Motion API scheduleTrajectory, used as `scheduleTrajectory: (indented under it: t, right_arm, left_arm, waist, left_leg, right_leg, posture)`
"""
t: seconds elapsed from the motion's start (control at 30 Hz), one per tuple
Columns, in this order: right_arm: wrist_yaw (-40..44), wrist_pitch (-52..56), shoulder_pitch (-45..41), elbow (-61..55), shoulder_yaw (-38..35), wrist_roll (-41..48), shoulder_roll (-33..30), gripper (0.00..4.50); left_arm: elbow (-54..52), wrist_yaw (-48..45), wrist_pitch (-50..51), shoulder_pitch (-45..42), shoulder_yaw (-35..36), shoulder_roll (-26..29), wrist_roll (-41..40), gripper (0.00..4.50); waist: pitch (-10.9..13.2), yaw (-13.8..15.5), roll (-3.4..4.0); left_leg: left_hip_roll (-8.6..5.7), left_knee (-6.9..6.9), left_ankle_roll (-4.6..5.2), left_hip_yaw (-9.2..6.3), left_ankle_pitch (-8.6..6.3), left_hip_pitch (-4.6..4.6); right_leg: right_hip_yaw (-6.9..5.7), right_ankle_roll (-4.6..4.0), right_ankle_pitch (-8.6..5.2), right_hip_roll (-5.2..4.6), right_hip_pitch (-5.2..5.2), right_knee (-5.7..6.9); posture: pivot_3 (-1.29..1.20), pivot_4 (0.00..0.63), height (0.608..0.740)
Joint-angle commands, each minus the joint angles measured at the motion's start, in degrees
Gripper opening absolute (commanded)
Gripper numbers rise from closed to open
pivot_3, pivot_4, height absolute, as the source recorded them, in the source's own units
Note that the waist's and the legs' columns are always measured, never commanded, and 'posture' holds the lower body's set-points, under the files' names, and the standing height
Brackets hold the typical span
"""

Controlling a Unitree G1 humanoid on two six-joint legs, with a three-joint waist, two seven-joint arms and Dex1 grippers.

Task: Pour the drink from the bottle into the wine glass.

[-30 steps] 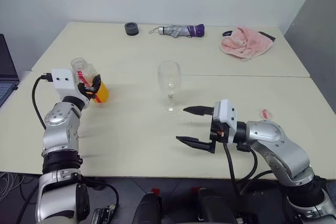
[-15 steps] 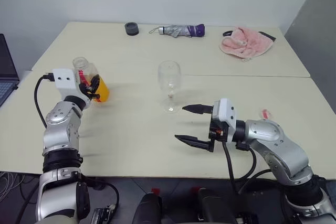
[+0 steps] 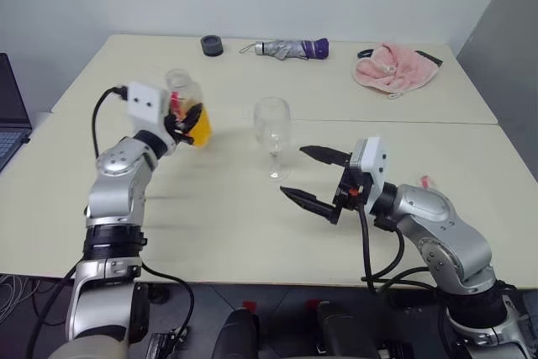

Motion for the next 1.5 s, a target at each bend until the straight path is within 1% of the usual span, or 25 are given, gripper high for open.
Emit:
scheduleTrajectory:
  t: [0.03,0.1,0.27,0.33,0.43,0.57,0.87,1.03,1.27,1.33,1.5]
  right_arm:
    - [-2.65,0.66,-1.50,-2.32,-1.62,0.35,0.38,4.50]
    - [-4.55,0.64,-2.03,-2.02,-1.57,-0.59,0.96,4.50]
    - [-8.98,0.78,-3.23,-1.66,-1.06,-2.69,2.57,4.50]
    - [-10.19,0.85,-3.61,-2.00,-1.07,-3.18,3.15,4.50]
    - [-11.51,0.90,-4.21,-2.47,-0.67,-4.24,3.36,4.50]
    - [-12.26,1.22,-4.66,-2.71,-0.53,-4.47,3.58,4.50]
    - [-10.55,1.71,-4.33,-2.85,-1.46,-3.34,2.75,4.50]
    - [-7.32,0.96,-2.03,-3.29,-2.81,-1.79,0.07,4.50]
    - [-3.73,-0.56,2.06,-5.85,-5.76,1.37,-2.97,4.50]
    - [-3.41,-0.53,2.79,-6.37,-6.32,1.94,-3.40,4.50]
    - [-3.97,0.52,4.51,-7.65,-10.58,4.54,-5.13,4.50]
  left_arm:
    - [-1.64,-3.06,-5.05,-4.80,-3.49,0.65,3.29,1.79]
    - [0.06,-4.99,-7.67,-7.05,-5.82,0.69,5.10,1.79]
    - [6.29,-8.62,-15.02,-12.57,-8.90,1.07,8.62,1.78]
    - [9.10,-9.43,-18.08,-14.52,-9.36,1.28,9.73,1.78]
    - [13.64,-10.30,-25.79,-17.45,-10.33,2.68,12.76,1.78]
    - [17.46,-10.55,-31.45,-19.60,-10.55,3.83,14.69,1.78]
    - [22.03,-10.40,-43.86,-21.46,-12.67,6.36,20.32,1.78]
    - [24.78,-8.88,-49.35,-22.82,-13.94,7.13,23.62,1.78]
    - [27.95,-6.56,-54.66,-24.67,-14.95,7.97,27.40,1.78]
    - [28.83,-6.01,-55.75,-25.17,-15.19,8.17,28.11,1.78]
    - [31.51,-4.40,-58.94,-26.96,-16.45,8.87,31.05,1.78]
  waist:
    - [0.00,-0.01,0.00]
    - [0.00,-0.01,0.00]
    - [0.00,-0.10,0.00]
    - [0.00,-0.12,0.01]
    - [0.00,-0.11,0.01]
    - [0.00,-0.08,0.01]
    - [0.01,-0.08,0.01]
    - [0.01,-0.06,0.01]
    - [0.01,-0.05,0.01]
    - [0.01,-0.07,0.01]
    - [0.01,-0.09,0.00]
  left_leg:
    - [-0.01,0.00,0.00,0.01,0.00,0.00]
    - [-0.02,-0.01,0.00,0.01,0.00,-0.01]
    - [-0.06,-0.02,0.00,0.06,0.00,0.00]
    - [-0.06,-0.02,0.01,0.07,0.00,-0.01]
    - [-0.07,-0.03,0.01,0.08,0.00,-0.04]
    - [-0.07,-0.03,0.01,0.08,0.00,-0.07]
    - [-0.08,-0.04,0.02,0.08,-0.01,-0.08]
    - [-0.09,-0.03,0.02,0.07,-0.01,-0.10]
    - [-0.10,-0.03,0.03,0.07,-0.01,-0.10]
    - [-0.09,-0.03,0.03,0.06,-0.01,-0.10]
    - [-0.10,-0.03,0.03,0.09,-0.01,-0.09]
  right_leg:
    - [0.00,0.00,0.00,0.01,-0.01,-0.01]
    - [0.00,0.00,0.00,0.03,-0.02,-0.01]
    - [0.04,0.00,0.00,0.06,-0.04,0.00]
    - [0.04,0.00,0.00,0.07,-0.05,0.00]
    - [0.05,0.00,0.00,0.07,-0.08,-0.02]
    - [0.05,0.00,0.00,0.07,-0.10,-0.02]
    - [0.05,0.00,0.00,0.06,-0.11,-0.03]
    - [0.03,0.00,0.00,0.06,-0.11,-0.03]
    - [0.03,0.00,0.00,0.06,-0.11,-0.03]
    - [0.02,0.00,0.00,0.06,-0.11,-0.03]
    - [0.03,0.00,0.00,0.06,-0.11,-0.02]
  posture:
    - [0.00,0.150,0.740]
    - [0.00,0.150,0.740]
    - [0.00,0.150,0.740]
    - [0.00,0.150,0.740]
    - [0.00,0.150,0.740]
    - [0.00,0.150,0.740]
    - [0.00,0.150,0.740]
    - [0.00,0.150,0.740]
    - [0.00,0.150,0.740]
    - [0.00,0.150,0.740]
    - [0.00,0.150,0.740]
